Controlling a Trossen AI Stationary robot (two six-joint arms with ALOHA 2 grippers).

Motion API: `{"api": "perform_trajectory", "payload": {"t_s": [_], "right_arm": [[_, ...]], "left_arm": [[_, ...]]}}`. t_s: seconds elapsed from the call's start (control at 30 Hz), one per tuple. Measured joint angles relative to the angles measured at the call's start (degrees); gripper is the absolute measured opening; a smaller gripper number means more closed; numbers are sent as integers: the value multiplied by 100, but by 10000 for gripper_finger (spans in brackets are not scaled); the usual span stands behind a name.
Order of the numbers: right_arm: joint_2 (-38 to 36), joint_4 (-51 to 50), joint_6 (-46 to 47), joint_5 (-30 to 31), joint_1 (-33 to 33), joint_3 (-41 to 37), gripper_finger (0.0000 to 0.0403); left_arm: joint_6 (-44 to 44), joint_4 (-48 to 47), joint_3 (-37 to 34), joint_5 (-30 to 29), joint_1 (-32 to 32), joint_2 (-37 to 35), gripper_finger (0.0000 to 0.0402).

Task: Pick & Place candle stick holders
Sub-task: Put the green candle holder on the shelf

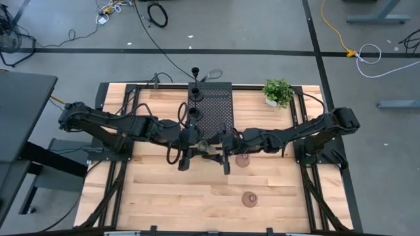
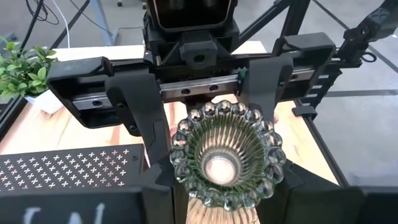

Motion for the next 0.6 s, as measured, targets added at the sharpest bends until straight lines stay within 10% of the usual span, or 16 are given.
{"api": "perform_trajectory", "payload": {"t_s": [0.6], "right_arm": [[-15, -151, -89, -64, 5, -2, 172]], "left_arm": [[105, 480, -13, -84, -13, 0, 140]]}}
